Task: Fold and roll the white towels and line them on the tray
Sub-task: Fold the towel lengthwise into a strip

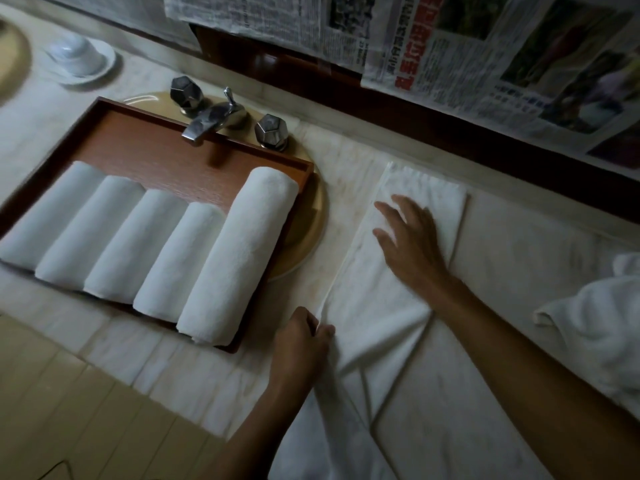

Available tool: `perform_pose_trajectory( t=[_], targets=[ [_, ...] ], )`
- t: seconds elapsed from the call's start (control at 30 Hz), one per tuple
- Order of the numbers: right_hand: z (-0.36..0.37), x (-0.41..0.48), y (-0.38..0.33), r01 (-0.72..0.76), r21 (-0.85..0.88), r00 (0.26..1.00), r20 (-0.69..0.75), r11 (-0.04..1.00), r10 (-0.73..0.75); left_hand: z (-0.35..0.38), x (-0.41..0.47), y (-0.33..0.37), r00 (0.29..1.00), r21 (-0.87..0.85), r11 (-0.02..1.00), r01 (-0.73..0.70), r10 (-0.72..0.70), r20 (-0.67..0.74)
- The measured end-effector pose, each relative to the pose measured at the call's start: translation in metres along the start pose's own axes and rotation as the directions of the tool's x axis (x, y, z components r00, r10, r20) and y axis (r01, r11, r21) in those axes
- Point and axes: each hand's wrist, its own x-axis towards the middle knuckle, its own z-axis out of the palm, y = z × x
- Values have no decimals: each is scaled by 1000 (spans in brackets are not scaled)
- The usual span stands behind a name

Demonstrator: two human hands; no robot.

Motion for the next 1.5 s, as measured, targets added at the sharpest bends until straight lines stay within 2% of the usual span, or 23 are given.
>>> perform_pose_trajectory(
  t=[0.03, 0.1, 0.17, 0.23, 0.27, 0.33, 0.4, 0.47, 0.53, 0.63, 0.7, 0.8, 1.0, 1.1, 1.2, 1.23, 1.3, 1.37, 1.43, 1.5],
  targets=[
    [1, -15, -9, 39, 21, 999, 8, 999, -39, -1, 0, 0, 1000, -5, 1000, 0, 0, 11],
    [8, -44, -20, 98, -29, 987, 132, 995, -93, -3, -2, 2, 999, -30, 1000, 5, -4, 40],
    [13, -59, -18, 99, -89, 978, 192, 991, -80, -2, -6, 4, 996, -70, 998, -5, 11, 83],
    [15, -57, -15, 86, -123, 982, 180, 989, -63, 1, -10, 11, 985, -261, 964, 49, -3, 173],
    [15, -56, -16, 83, -136, 981, 186, 987, -57, 3, -11, 15, 966, -379, 916, 131, -32, 256],
    [15, -55, -16, 82, -154, 979, 198, 985, -50, 5, -11, 18, 897, -477, 823, 309, -85, 435],
    [13, -56, -17, 80, -158, 980, 192, 984, -49, 6, -14, 12, 814, -465, 777, 424, -101, 573],
    [10, -56, -18, 84, -157, 981, 189, 984, -54, 3, -19, 5, 771, -383, 813, 437, -120, 625],
    [10, -56, -19, 83, -163, 982, 181, 983, -53, -2, -23, -9, 801, -270, 889, 371, -160, 577],
    [8, -58, -20, 79, -163, 983, 179, 983, -50, -11, -33, -33, 917, -121, 978, 172, -114, 383],
    [7, -58, -20, 80, -159, 980, 191, 984, -49, -15, -43, -43, 971, -44, 999, 32, -20, 239],
    [7, -59, -20, 80, -164, 978, 203, 983, -45, -15, -52, -56, 995, 3, 1000, -29, 29, 100],
    [6, -58, -22, 84, -167, 976, 211, 982, -47, -15, -51, -65, 998, 91, 995, -46, 42, 45],
    [4, -61, -34, 26, -174, 982, 187, 984, 7, -13, -45, -63, 999, 142, 989, -46, 41, 35],
    [0, -87, -57, 61, -76, 989, 143, 995, -49, -15, -44, -60, 998, 177, 983, -46, 39, 42],
    [0, -99, -63, 75, -43, 982, 180, 996, -66, -15, -45, -58, 998, 179, 983, -50, 41, 53],
    [1, -118, -67, 46, -32, 942, 335, 998, -32, -15, -49, -54, 997, 68, 997, -18, 14, 70],
    [0, -118, -63, 16, -46, 913, 408, 999, 4, -10, -58, -45, 995, -230, 972, 51, -30, 96],
    [-4, -108, -62, 5, -32, 897, 442, 999, 10, 1, -70, -37, 965, -496, 841, 216, -107, 239],
    [-6, -103, -62, -6, -8, 891, 454, 1000, 9, 12, -84, -36, 905, -549, 762, 345, -114, 411]
  ],
)
